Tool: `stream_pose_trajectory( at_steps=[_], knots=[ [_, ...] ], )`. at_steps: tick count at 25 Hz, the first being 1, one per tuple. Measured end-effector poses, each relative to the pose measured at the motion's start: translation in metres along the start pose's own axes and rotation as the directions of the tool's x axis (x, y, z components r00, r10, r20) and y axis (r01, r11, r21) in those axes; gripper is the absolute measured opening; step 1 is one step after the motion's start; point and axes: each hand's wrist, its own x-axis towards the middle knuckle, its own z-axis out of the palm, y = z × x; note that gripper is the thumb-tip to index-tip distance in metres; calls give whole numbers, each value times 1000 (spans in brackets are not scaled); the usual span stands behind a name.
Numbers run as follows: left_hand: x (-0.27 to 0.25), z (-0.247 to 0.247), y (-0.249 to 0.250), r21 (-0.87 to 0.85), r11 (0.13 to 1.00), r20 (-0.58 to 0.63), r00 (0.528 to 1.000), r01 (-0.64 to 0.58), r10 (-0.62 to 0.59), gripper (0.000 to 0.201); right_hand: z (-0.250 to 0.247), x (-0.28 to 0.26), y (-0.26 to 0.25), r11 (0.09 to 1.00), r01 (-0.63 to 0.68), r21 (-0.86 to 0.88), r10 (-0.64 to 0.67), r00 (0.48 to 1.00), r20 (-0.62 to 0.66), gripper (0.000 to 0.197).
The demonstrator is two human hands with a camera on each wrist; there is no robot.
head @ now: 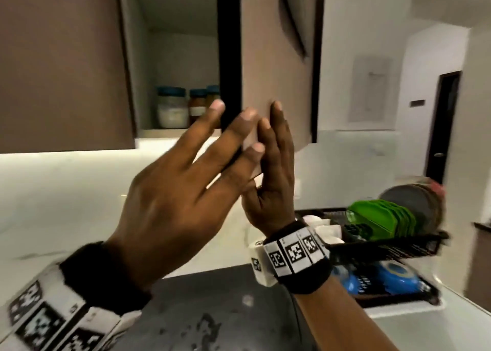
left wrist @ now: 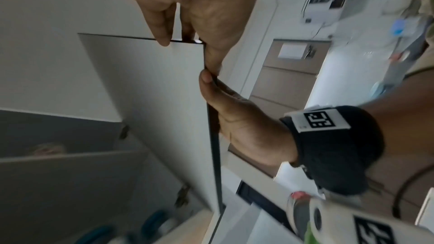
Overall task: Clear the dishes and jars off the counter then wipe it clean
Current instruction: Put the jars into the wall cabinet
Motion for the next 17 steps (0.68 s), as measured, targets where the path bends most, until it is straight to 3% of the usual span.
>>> stream_pose_trajectory(
  at_steps=[2, 4, 6, 11, 13, 17],
  knots=[
    [-23, -1, -29, 140, 989, 132, 989, 49, -68, 38, 30, 8, 8, 983, 116, -142, -96, 986, 139, 64],
    [-41, 8, -56, 251, 962, 254, 951, 111, -176, 41, 63, 12, 22, 964, 143, -223, -92, 969, 228, 75],
    [-56, 24, -81, 336, 938, 315, 928, 86, -198, 43, 88, 14, 34, 942, 169, -290, -86, 957, 278, 80],
    [-80, 65, -129, 425, 905, 362, 920, -21, -149, 42, 137, 9, 48, 894, 164, -417, -25, 948, 318, 78],
    [-90, 86, -139, 432, 902, 352, 917, 17, -186, 38, 152, 5, 51, 876, 128, -465, 42, 941, 337, 83],
    [-107, 127, -147, 396, 899, 356, 871, 187, -338, 50, 178, 0, 57, 849, 43, -527, 190, 906, 379, 82]
  ],
)
